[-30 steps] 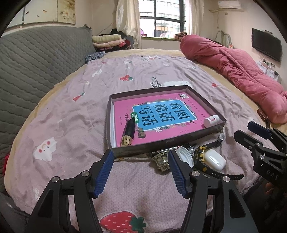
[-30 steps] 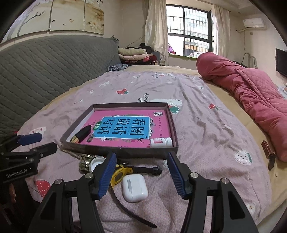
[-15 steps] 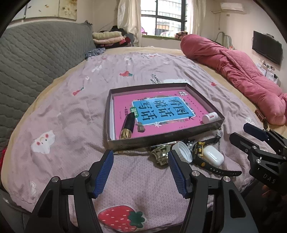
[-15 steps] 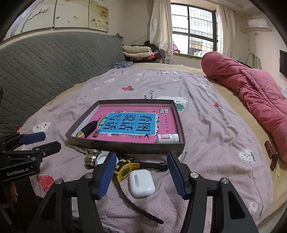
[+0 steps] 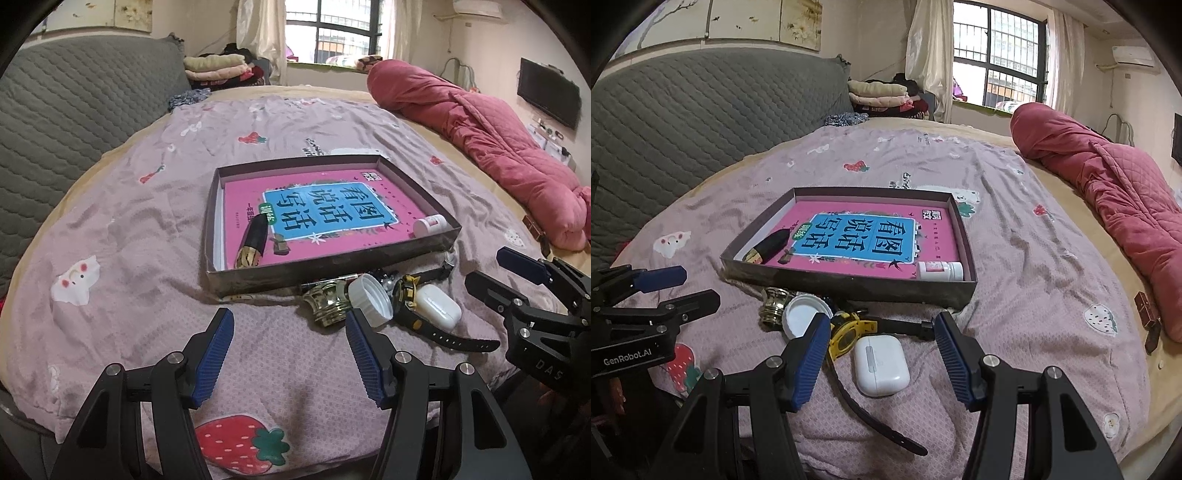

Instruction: Organize rigid objects

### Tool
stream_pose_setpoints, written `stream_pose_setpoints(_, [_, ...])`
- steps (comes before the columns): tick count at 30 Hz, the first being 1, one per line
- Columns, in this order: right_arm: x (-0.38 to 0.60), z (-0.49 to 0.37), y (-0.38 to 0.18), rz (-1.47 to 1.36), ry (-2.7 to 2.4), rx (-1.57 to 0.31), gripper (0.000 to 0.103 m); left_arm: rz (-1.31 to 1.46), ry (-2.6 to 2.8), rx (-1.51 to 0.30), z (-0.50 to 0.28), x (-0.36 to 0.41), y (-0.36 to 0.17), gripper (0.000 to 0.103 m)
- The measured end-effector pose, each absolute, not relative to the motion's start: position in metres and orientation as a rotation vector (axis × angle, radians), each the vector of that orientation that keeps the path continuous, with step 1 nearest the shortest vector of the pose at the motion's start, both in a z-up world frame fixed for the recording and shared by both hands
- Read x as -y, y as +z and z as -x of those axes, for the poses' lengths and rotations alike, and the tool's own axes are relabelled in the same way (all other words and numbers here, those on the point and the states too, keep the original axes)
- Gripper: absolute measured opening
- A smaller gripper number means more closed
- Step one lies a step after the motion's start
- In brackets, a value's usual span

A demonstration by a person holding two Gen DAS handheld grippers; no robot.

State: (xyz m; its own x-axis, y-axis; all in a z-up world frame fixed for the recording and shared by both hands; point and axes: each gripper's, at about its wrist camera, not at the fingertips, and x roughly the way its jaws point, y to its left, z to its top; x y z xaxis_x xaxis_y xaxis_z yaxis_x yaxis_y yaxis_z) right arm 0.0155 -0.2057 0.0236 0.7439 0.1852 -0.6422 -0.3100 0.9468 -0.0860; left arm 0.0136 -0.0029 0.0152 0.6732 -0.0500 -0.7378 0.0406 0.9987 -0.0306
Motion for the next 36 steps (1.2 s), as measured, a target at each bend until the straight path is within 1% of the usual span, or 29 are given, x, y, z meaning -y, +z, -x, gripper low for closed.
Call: stream_pose_setpoints(36, [0.207,-0.007,0.01,0.193,0.316,-0.775,0.058,0.041,-0.098,-0.911,-0.007,0.012,0.001,0.065])
